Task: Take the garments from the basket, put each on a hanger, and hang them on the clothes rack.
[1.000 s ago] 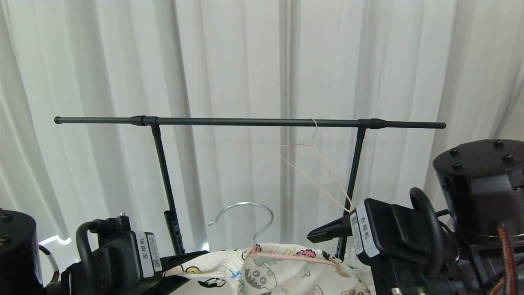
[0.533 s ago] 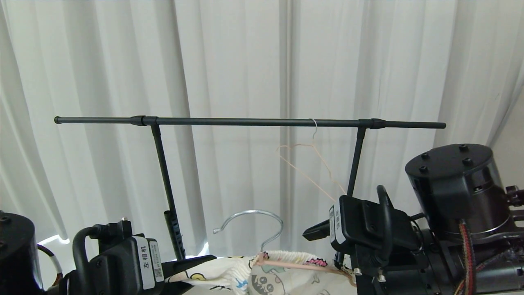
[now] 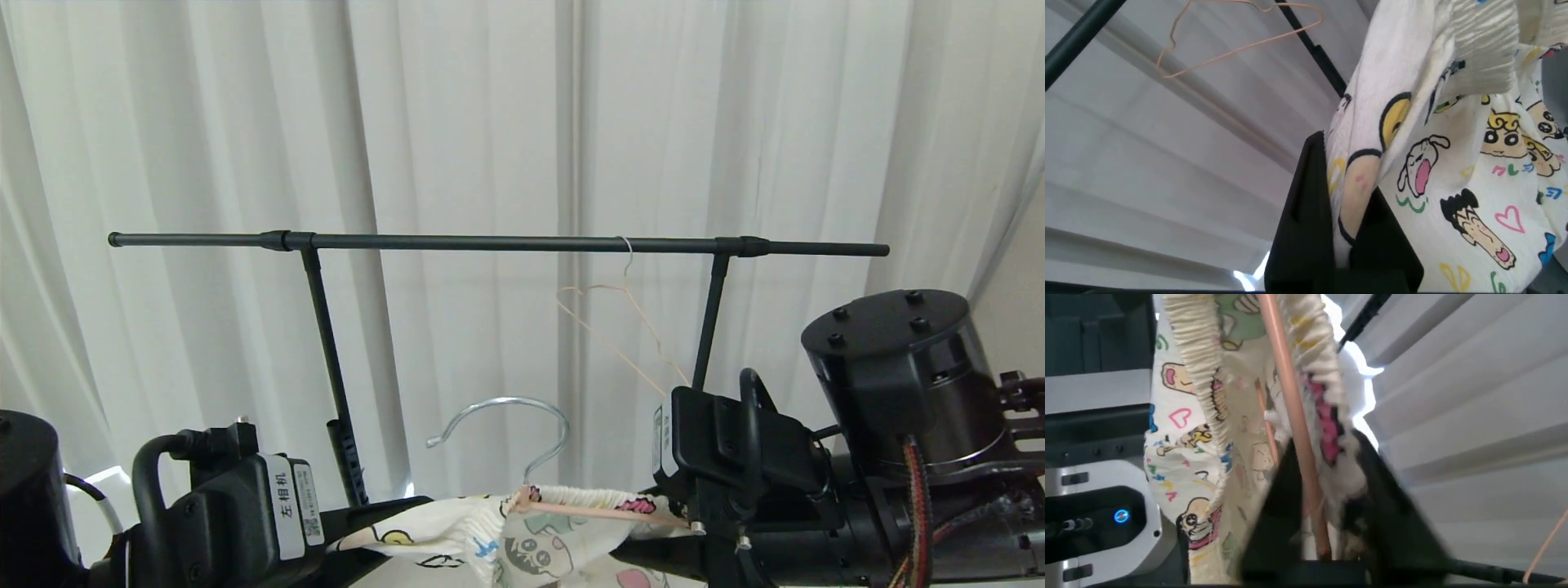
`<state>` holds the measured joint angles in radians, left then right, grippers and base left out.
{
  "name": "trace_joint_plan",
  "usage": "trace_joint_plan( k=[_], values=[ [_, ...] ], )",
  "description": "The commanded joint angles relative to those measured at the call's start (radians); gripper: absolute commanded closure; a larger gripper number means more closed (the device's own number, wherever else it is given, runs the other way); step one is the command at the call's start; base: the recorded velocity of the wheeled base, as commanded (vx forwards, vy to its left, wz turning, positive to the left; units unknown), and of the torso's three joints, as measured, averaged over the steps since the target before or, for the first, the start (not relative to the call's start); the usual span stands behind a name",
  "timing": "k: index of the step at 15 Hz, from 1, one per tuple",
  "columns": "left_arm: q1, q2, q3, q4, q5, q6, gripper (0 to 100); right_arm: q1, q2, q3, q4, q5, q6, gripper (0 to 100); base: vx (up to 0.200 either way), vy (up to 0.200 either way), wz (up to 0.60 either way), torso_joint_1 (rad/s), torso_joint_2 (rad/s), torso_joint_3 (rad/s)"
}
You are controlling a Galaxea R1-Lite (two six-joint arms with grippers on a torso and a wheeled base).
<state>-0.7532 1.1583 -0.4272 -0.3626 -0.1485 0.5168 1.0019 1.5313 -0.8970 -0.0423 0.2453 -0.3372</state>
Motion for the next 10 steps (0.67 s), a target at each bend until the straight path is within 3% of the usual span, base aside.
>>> trace_joint_plan(
  k=[1, 5, 6, 10],
  values=[
    [0.0, -0.002, -0.001, -0.001, 0.0, 0.0, 100, -0.019, 0.004, 0.0, -0.002, -0.004, -0.006, 100, 0.0, 0.0, 0.0, 0.0, 0.0, 0.0],
    [0.0, 0.001, -0.001, -0.001, 0.0, 0.002, 100, -0.039, 0.006, 0.006, -0.079, -0.004, -0.014, 100, 0.0, 0.0, 0.0, 0.0, 0.0, 0.0],
    [0.0, 0.003, -0.001, -0.001, 0.0, 0.002, 0, -0.039, 0.006, 0.013, -0.096, -0.004, -0.032, 100, 0.0, 0.0, 0.0, 0.0, 0.0, 0.0],
    [0.014, -0.011, 0.01, -0.001, 0.006, 0.002, 0, -0.074, -0.013, 0.038, -0.122, -0.003, -0.085, 100, 0.0, 0.0, 0.0, 0.0, 0.0, 0.0]
  ],
)
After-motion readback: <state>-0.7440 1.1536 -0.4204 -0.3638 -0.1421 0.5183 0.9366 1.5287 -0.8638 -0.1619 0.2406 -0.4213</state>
